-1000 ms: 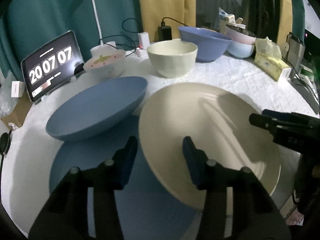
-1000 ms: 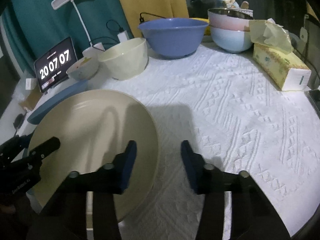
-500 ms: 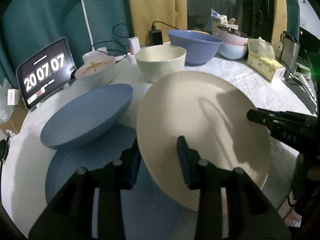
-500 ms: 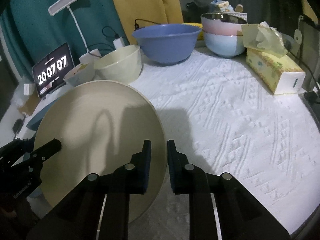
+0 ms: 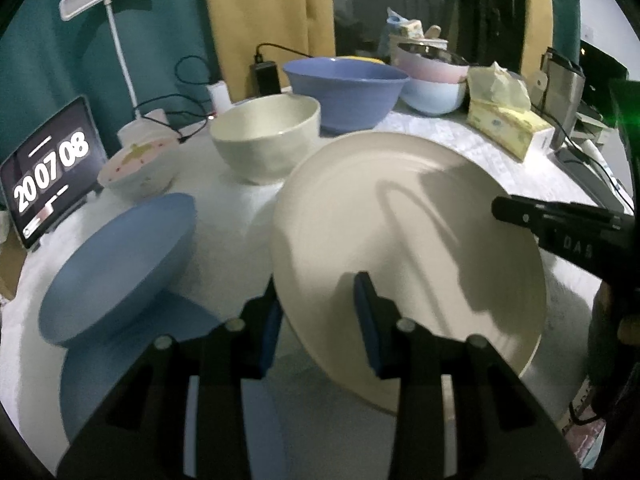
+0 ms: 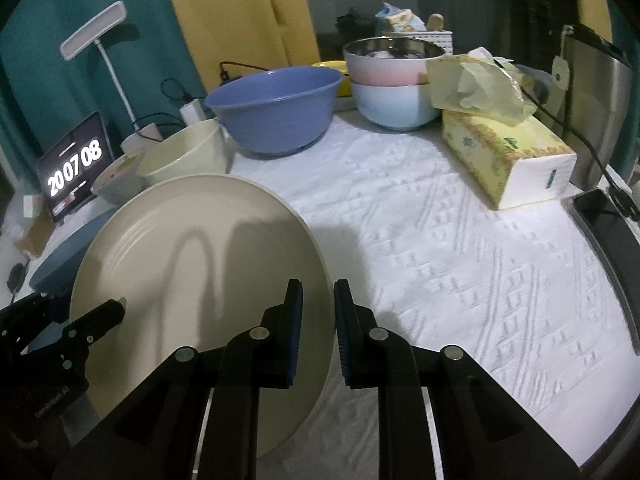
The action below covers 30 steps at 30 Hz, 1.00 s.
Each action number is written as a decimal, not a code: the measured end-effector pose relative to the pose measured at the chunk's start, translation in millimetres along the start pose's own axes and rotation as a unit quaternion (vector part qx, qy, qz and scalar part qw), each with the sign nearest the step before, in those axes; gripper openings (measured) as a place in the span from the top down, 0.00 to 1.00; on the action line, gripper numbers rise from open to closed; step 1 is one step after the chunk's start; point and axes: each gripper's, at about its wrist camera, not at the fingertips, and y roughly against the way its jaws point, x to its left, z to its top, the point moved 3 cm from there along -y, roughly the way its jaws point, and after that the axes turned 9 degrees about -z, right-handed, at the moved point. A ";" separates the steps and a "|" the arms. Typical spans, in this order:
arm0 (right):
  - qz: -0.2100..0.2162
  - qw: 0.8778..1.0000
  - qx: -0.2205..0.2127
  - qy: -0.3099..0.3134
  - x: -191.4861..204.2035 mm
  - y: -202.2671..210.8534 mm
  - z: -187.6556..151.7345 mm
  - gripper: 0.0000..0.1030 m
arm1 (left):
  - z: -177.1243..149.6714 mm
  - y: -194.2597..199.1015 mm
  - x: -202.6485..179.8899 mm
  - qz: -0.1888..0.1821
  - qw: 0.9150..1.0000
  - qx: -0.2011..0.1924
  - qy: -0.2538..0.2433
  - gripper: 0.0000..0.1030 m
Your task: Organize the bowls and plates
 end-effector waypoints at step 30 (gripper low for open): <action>-0.055 0.998 -0.032 0.004 15.3 31.7 13.8 0.81 | 6.2 26.3 16.3 -0.020 1.000 -0.021 0.010 0.55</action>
